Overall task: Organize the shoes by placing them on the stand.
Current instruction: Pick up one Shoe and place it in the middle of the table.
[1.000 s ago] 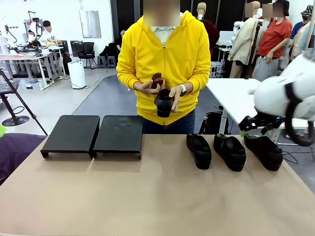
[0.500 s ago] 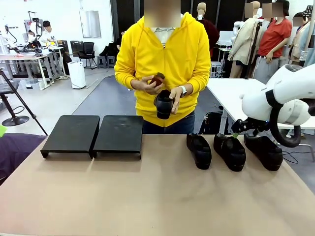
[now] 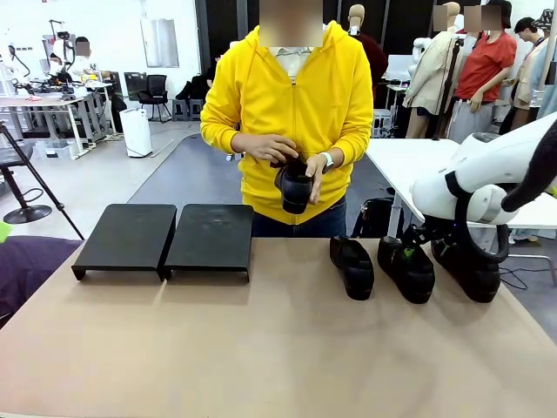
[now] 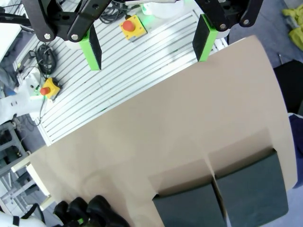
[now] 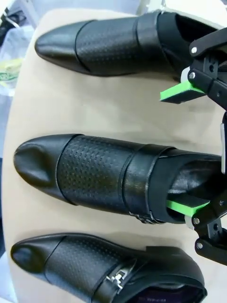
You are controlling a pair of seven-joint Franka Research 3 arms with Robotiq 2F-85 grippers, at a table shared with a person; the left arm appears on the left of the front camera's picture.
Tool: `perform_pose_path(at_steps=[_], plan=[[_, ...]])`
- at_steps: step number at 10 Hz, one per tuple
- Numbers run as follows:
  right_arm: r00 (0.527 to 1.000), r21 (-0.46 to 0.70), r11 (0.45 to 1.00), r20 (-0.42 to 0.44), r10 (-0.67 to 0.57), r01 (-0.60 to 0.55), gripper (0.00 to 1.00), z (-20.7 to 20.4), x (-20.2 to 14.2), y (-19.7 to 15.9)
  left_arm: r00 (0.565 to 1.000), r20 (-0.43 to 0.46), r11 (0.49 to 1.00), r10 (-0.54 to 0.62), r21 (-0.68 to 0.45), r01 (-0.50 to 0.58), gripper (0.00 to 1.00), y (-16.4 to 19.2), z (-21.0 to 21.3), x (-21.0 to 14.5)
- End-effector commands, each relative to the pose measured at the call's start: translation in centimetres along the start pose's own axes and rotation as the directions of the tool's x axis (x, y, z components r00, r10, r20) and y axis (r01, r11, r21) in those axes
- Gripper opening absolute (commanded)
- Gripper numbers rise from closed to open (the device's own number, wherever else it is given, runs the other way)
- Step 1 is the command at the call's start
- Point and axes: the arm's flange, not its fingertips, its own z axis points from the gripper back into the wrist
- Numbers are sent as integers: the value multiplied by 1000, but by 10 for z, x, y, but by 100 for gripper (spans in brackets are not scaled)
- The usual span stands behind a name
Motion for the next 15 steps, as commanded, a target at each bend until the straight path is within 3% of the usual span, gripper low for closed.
perform_pose_path(at_steps=[1, 3, 4, 5, 11, 15], plan=[[998, 3, 1000, -55, 3, -3, 100, -4, 12, -2, 1000, 2, 1000, -9, -21, 9, 100, 1, 1, 0], [999, 11, 1000, -40, 7, -6, 100, -7, 13, -2, 1000, 2, 1000, -9, -21, 9, 100, 1, 1, 0], [999, 8, 1000, -54, 6, -5, 40, -8, 13, -3, 1000, 2, 1000, -9, -21, 9, 100, 1, 1, 0], [998, 7, 1000, -62, 6, -6, 0, -10, 13, -2, 1000, 2, 1000, -9, -21, 9, 100, 1, 1, 0], [996, 9, 1000, -86, -1, 2, 0, -12, 14, -3, 1000, 2, 1000, -9, -21, 9, 100, 1, 1, 0], [992, -12, 1000, -130, -1, 0, 0, 14, 11, -2, 1000, 2, 1000, -9, -21, 9, 100, 1, 1, 0]])
